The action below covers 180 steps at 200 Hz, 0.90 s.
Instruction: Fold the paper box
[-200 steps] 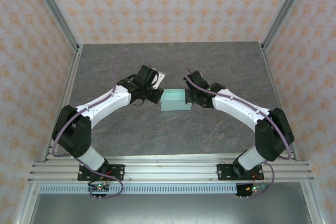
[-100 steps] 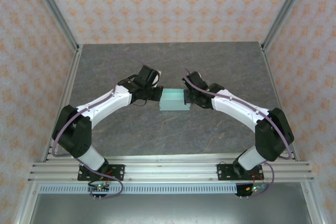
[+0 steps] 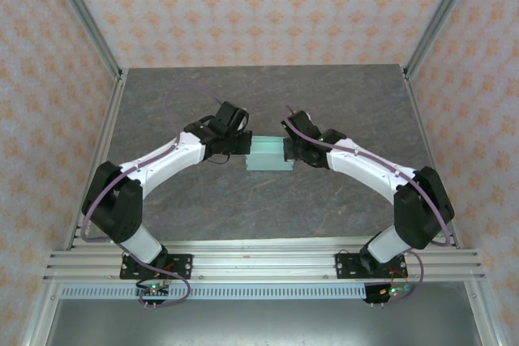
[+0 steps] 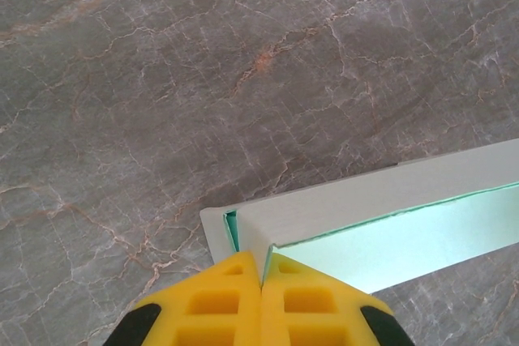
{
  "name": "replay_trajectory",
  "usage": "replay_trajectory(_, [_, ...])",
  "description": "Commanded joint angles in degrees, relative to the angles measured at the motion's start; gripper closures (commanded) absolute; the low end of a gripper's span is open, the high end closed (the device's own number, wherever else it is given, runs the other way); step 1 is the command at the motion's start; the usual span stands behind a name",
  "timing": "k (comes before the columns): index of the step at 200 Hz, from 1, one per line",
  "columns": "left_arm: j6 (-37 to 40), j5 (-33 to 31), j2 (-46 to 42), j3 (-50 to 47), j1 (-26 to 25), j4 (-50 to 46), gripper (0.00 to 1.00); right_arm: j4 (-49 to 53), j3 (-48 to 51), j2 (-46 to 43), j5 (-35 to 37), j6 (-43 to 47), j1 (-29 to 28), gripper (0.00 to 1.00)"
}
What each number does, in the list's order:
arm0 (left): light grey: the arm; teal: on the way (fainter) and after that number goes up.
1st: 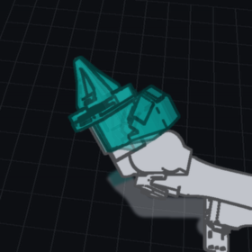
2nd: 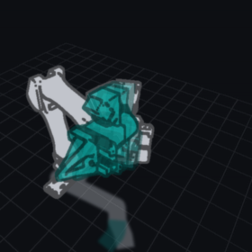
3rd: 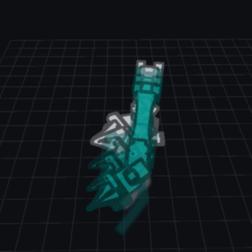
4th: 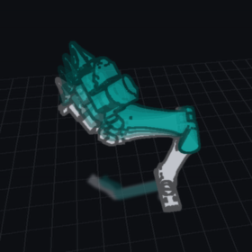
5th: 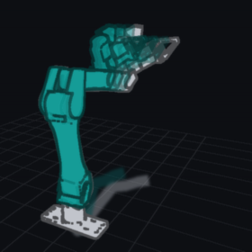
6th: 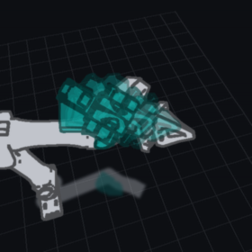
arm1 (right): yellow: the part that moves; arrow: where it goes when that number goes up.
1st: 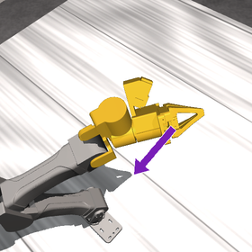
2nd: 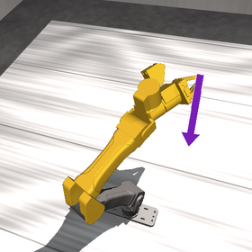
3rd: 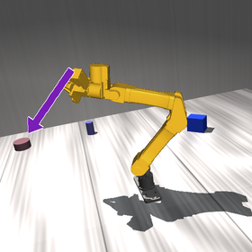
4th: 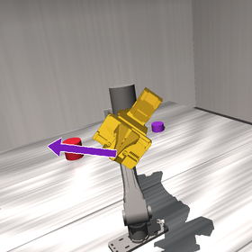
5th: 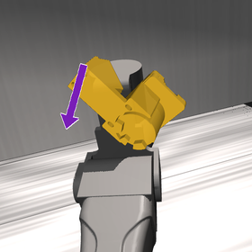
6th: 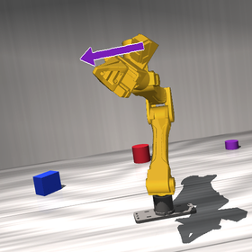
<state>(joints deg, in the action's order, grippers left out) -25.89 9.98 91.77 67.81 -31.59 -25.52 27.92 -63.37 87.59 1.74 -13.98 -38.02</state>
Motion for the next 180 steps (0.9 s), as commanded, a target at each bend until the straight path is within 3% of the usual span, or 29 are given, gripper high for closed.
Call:
replay_trajectory(1, [-3.36, -1.26, -0.99, -1.49, -0.66, 2.72, 1.00, 0.20, 1.17, -0.50, 0.02, -0.77, -0.87, 1.00])
replay_trajectory(81, [-3.19, -6.38, -1.52, -4.07, -2.68, 3.40, 1.00, 0.34, 1.36, -0.67, 0.59, -0.63, -0.83, 1.00])
replay_trajectory(180, [-2.85, -15.22, -5.35, -14.46, -6.08, 10.51, 1.00, -2.23, 4.05, -1.73, 2.20, -0.78, -0.83, 1.00])
